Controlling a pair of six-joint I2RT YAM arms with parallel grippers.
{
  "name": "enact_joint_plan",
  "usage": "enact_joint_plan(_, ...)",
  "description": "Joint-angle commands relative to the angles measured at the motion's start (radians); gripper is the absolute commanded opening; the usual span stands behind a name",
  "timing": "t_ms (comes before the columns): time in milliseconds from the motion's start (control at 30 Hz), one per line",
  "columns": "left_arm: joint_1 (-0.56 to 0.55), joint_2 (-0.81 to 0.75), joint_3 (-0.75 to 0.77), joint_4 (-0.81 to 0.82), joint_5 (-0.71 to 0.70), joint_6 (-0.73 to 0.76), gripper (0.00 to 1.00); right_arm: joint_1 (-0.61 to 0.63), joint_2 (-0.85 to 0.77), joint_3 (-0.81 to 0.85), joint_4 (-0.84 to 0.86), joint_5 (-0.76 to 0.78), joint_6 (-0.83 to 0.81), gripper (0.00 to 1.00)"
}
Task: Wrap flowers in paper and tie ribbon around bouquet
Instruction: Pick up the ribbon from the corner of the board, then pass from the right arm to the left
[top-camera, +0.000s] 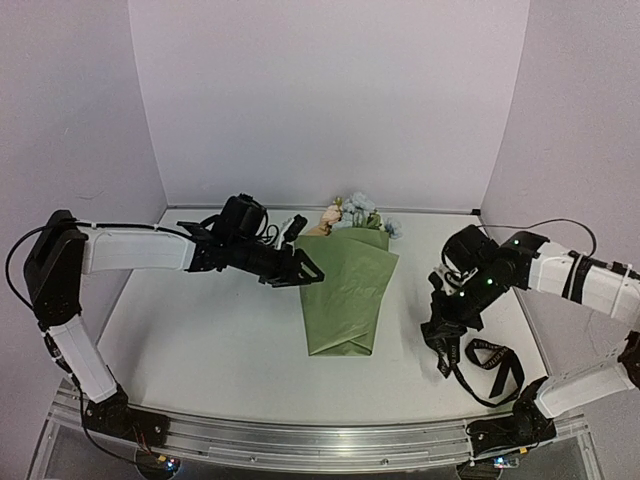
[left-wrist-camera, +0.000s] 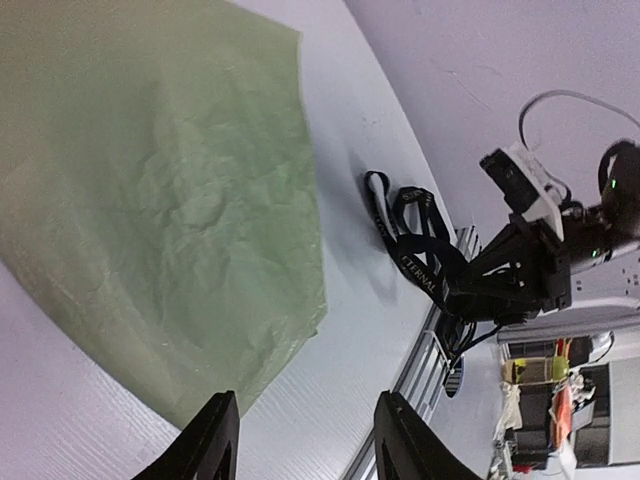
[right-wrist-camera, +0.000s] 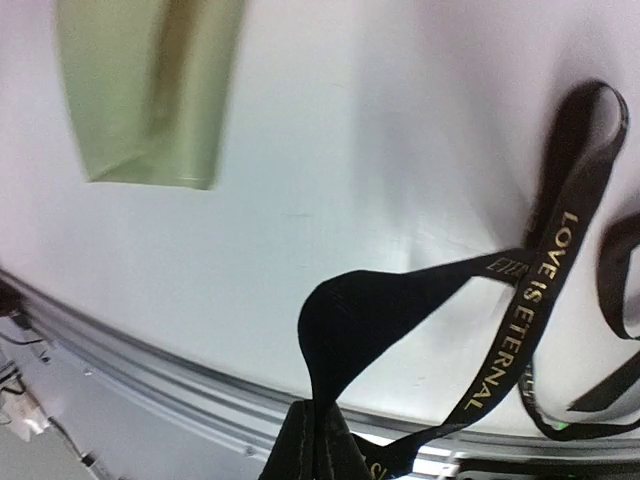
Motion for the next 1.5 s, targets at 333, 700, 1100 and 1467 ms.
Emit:
enact_joint_plan(333,-0.207,-0.231,-0.085,0.127,-0.255,0.286,0.55,0.189,0.279,0.565,0.037,-0.366,0.195,0.0)
enact_joint_plan(700,-0.236,-0.337,-0.221,0.268,-0.228,0.547,0.62,0.204,0.298,0.633,0.038,-0.519,0.159,0.0)
enact_joint_plan(1100,-0.267,-0.304,-0.232,0.373,-0.21,0.787,0.62,0.218,0.306,0.646,0.034,-0.565,0.148,0.0)
enact_joint_plan(1467,-0.281,-0.23,-0.21,0.479,-0.131,0.673,0.5,0.22,0.3,0.618,0.034,-0.536,0.136,0.0)
